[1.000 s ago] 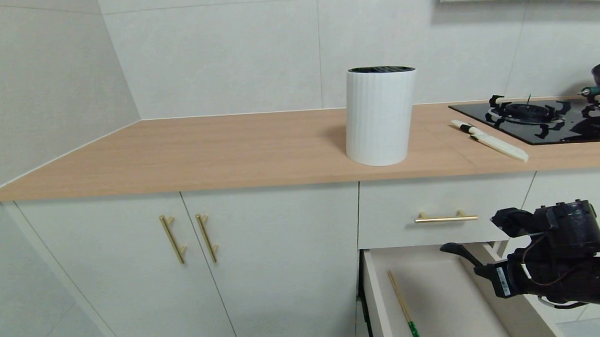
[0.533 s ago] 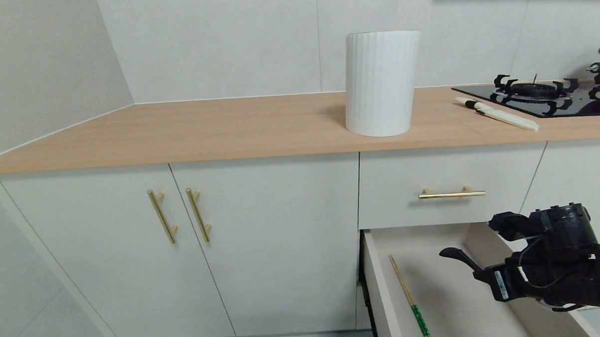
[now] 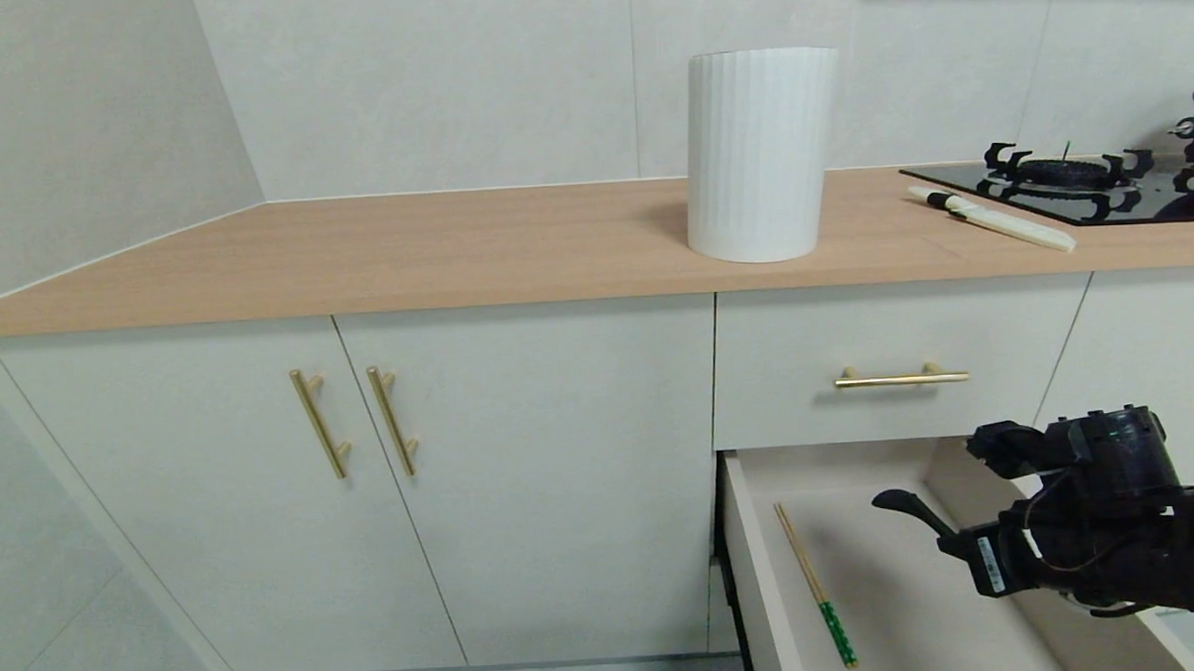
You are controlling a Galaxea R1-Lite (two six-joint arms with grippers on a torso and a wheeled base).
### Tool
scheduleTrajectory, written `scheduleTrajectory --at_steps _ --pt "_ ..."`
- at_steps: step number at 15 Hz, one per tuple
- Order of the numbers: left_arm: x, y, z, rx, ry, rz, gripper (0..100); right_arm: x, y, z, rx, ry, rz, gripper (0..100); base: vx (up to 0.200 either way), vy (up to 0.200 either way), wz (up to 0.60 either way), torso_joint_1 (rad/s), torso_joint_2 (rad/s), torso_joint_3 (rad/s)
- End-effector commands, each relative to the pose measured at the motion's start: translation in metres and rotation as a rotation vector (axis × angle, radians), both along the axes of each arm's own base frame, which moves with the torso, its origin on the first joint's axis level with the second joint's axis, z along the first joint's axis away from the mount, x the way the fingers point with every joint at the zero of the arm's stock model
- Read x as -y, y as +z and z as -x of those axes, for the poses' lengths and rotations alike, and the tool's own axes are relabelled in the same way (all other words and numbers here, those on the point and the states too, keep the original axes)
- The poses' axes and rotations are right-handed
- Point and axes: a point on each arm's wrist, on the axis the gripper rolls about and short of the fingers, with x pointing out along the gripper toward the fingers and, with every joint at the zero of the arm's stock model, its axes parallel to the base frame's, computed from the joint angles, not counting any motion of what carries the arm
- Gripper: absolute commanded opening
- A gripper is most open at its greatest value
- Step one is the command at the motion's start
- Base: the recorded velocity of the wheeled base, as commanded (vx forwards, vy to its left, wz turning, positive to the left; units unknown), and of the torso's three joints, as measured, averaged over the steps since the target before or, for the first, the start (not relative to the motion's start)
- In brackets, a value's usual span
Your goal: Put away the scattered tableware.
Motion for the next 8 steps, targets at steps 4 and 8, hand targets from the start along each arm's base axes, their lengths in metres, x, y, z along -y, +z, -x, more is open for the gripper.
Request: scheduleTrajectory --at_steps 4,8 --pt "0.000 0.000 0.000 0.000 0.000 0.000 100 -0.006 -0.062 -0.025 -0.052 -0.038 0.043 0 0.000 0.000 0.00 0.000 0.00 0.000" --pt "0.000 0.000 0.000 0.000 0.000 0.000 100 -0.006 -0.098 -0.039 -0.006 -0.085 0.080 0 0.000 0.000 0.00 0.000 0.00 0.000"
